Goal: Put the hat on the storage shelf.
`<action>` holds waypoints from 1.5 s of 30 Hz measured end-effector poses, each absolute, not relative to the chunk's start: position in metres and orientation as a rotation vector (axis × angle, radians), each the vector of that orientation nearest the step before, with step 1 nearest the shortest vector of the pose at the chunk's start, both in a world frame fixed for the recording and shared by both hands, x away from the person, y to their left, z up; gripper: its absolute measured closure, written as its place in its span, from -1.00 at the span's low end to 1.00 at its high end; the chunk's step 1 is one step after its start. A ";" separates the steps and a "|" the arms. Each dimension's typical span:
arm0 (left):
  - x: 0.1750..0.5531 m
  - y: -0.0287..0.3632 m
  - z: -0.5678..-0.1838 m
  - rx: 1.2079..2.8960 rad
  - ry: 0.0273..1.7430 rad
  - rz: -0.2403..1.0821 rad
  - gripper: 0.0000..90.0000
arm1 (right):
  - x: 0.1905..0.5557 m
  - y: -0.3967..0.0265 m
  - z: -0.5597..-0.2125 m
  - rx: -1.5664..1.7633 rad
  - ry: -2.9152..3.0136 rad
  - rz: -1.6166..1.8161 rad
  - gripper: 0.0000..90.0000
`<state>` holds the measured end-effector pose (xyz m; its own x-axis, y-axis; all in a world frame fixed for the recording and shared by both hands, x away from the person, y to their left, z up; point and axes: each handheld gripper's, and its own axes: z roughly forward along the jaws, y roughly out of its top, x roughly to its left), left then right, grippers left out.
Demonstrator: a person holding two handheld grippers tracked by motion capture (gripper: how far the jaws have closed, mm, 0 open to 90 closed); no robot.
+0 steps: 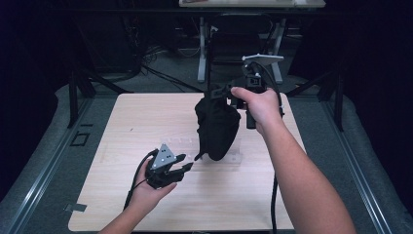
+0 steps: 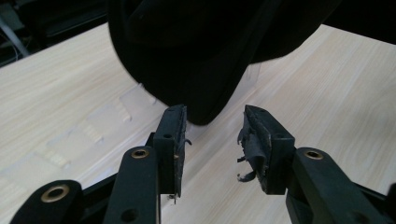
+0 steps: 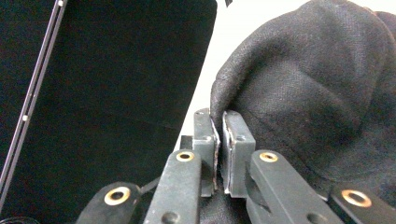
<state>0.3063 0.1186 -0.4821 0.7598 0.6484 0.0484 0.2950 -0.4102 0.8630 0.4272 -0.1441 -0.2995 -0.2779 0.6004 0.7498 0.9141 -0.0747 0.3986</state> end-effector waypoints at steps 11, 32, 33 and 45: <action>0.309 0.098 -0.475 2.003 0.665 0.503 0.50 | 0.426 -0.136 -0.300 -1.622 -1.868 -1.305 0.88; 0.310 0.099 -0.475 2.008 0.669 0.547 0.82 | 0.421 -0.132 -0.292 -1.566 -1.876 -1.393 0.66; 0.310 0.099 -0.475 2.006 0.672 0.545 0.82 | 0.420 -0.133 -0.291 -1.561 -1.875 -1.394 0.63; 0.311 0.109 -0.477 2.017 0.687 0.553 0.86 | 0.413 -0.151 -0.280 -1.562 -1.884 -1.431 0.60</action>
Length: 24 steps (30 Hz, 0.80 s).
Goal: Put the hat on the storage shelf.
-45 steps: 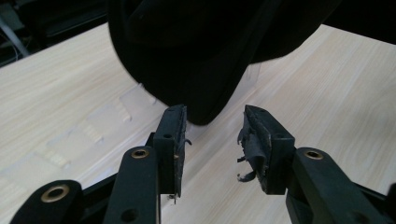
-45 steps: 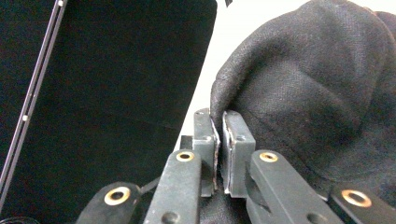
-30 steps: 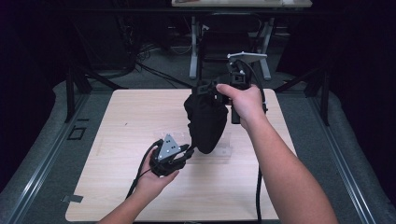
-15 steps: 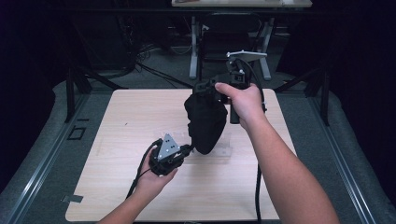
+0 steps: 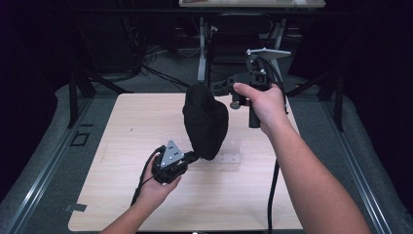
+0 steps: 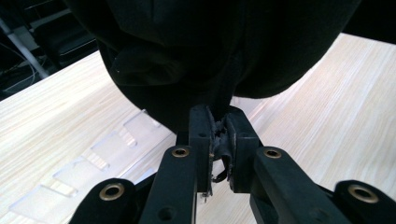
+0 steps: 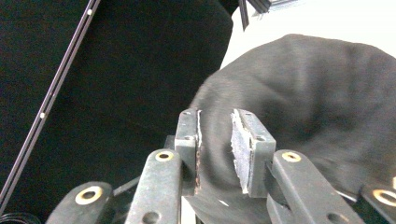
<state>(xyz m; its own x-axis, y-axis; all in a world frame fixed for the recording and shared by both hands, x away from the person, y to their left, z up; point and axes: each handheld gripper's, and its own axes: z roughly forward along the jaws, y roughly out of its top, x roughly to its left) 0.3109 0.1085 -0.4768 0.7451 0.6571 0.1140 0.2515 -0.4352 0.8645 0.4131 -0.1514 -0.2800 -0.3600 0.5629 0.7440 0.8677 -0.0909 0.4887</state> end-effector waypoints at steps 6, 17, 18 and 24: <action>0.312 0.114 -0.477 2.039 0.695 0.569 0.89 | 0.411 -0.165 -0.281 -1.588 -1.876 -1.447 0.59; 0.312 0.124 -0.494 2.090 0.713 0.587 0.88 | 0.407 -0.178 -0.281 -1.617 -1.885 -1.459 0.56; 0.313 0.125 -0.496 2.091 0.725 0.578 0.88 | 0.406 -0.178 -0.281 -1.626 -1.891 -1.458 0.56; 0.314 0.133 -0.506 2.073 0.758 0.550 0.87 | 0.405 -0.181 -0.283 -1.657 -1.924 -1.441 0.56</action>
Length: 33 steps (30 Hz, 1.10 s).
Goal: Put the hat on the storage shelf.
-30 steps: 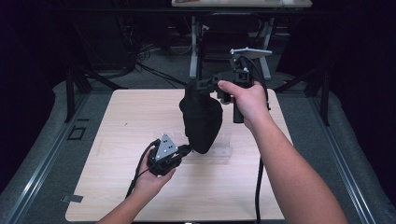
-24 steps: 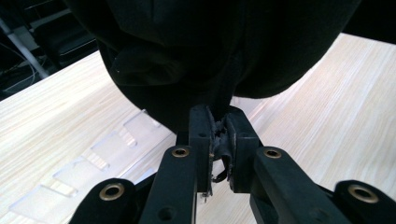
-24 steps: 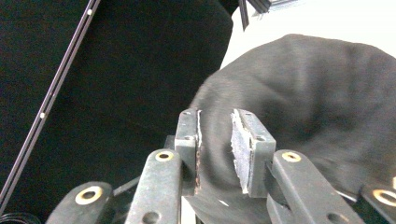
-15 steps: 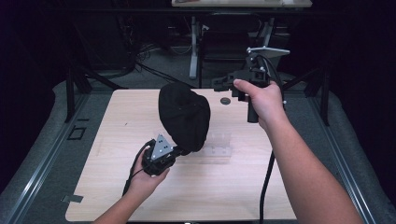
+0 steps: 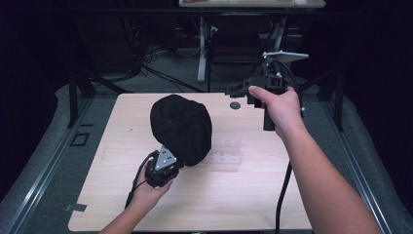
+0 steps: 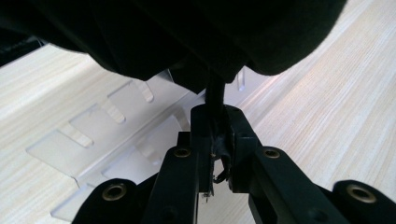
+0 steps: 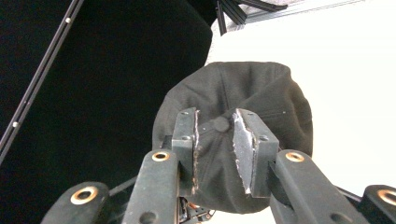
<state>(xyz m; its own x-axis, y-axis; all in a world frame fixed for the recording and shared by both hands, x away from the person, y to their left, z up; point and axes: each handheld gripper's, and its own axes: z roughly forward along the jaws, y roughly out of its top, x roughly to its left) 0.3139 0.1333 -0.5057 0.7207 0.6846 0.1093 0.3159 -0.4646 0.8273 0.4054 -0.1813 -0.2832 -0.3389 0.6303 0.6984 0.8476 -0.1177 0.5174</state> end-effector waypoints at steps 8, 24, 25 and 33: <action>0.309 0.141 -0.516 2.067 0.784 0.548 0.83 | 0.400 -0.183 -0.288 -1.681 -2.015 -1.401 0.53; 0.292 0.186 -0.522 2.022 0.919 0.511 0.28 | 0.378 -0.187 -0.304 -1.737 -2.256 -1.264 0.46; 0.290 0.192 -0.522 2.006 0.945 0.490 0.22 | 0.376 -0.188 -0.307 -1.752 -2.290 -1.236 0.44; 0.288 0.211 -0.533 1.965 1.002 0.471 0.11 | 0.372 -0.192 -0.318 -1.811 -2.389 -1.128 0.43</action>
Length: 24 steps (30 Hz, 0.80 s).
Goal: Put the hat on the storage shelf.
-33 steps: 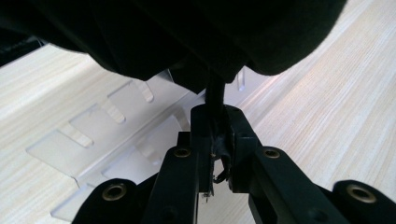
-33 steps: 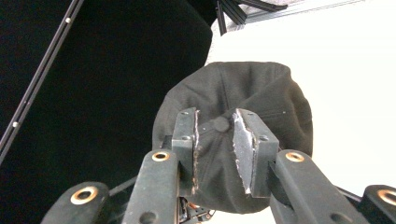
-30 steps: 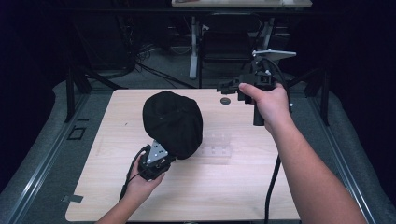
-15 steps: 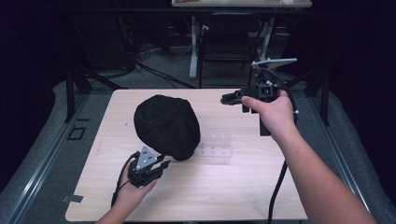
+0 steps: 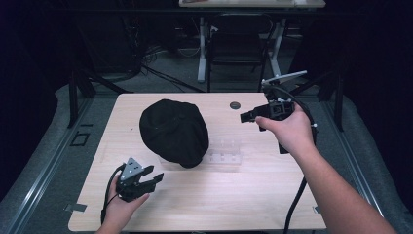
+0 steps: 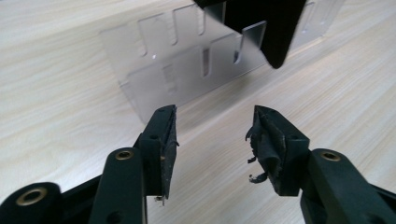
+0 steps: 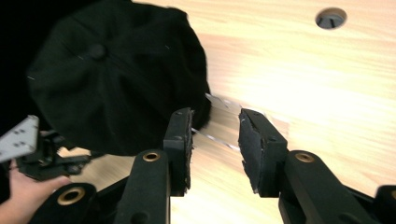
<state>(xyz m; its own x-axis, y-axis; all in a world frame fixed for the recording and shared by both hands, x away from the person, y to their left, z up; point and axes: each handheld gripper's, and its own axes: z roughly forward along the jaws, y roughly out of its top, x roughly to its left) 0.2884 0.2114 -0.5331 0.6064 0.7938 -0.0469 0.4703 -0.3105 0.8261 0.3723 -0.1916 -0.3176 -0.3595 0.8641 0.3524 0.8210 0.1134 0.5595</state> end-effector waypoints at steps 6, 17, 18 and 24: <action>0.292 0.221 -0.543 1.977 1.045 0.478 0.03 | 0.375 -0.200 -0.335 1.761 2.285 0.895 0.43; 0.298 0.226 -0.552 1.973 1.082 0.503 -0.04 | 0.374 -0.212 -0.363 1.758 2.292 0.757 0.27; 0.298 0.227 -0.552 1.976 1.088 0.503 -0.04 | 0.373 -0.213 -0.366 1.760 2.286 0.756 0.25; 0.299 0.228 -0.553 1.971 1.096 0.497 -0.04 | 0.369 -0.220 -0.377 1.765 2.280 0.756 0.18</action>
